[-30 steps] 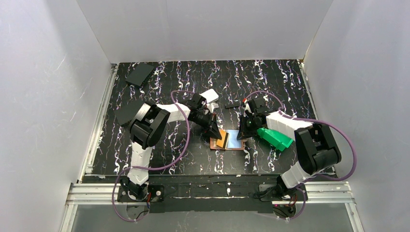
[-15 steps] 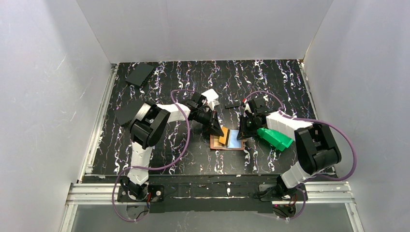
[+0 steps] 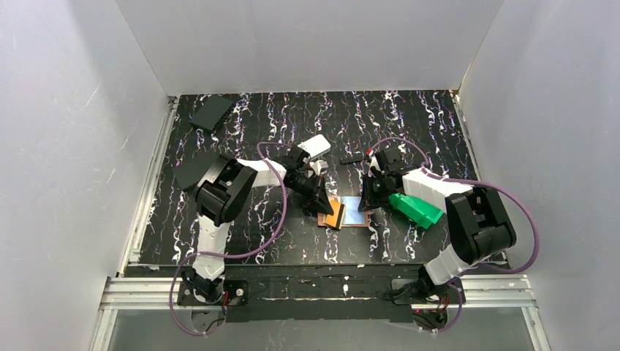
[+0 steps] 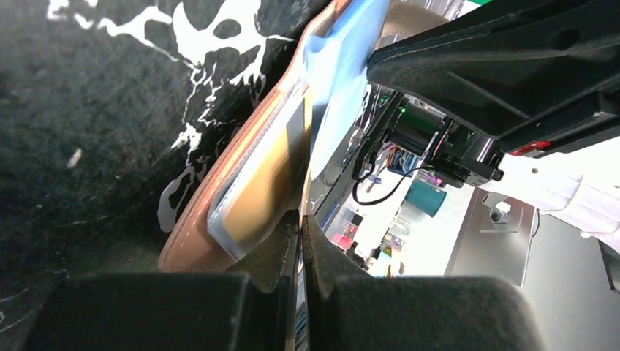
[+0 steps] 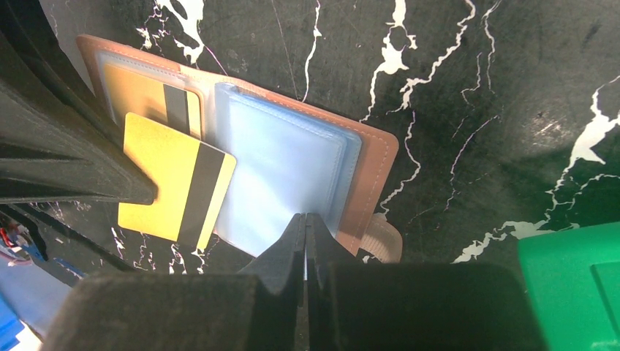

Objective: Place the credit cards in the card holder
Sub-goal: Insert the credit card into the card holder.

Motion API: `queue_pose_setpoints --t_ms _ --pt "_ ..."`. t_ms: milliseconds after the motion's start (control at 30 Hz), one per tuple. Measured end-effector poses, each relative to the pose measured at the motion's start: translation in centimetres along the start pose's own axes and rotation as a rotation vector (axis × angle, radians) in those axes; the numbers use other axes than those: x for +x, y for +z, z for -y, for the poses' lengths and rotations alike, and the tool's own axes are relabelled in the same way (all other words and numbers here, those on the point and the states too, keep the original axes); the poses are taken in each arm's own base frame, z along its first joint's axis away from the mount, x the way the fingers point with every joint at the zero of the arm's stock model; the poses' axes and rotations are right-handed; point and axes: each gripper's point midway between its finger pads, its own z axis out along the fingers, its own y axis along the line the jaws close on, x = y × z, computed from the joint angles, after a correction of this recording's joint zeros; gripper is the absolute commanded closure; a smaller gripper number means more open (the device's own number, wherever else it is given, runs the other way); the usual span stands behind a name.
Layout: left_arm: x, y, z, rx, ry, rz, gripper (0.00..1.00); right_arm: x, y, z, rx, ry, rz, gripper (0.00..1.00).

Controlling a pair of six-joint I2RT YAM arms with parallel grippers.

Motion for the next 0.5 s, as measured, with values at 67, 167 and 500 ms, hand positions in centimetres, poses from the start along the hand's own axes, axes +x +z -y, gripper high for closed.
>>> queue_pose_setpoints --t_ms 67,167,500 --pt "0.33 -0.01 -0.2 -0.002 -0.006 -0.008 1.0 -0.01 0.0 0.01 0.0 0.0 0.0 0.95" --pt "0.56 0.0 -0.38 -0.003 -0.012 -0.013 1.0 -0.01 -0.02 0.04 0.0 0.002 0.0 0.95" --pt "0.9 -0.34 -0.5 -0.006 -0.01 -0.012 1.0 0.0 -0.02 0.04 0.0 0.002 -0.001 0.95"
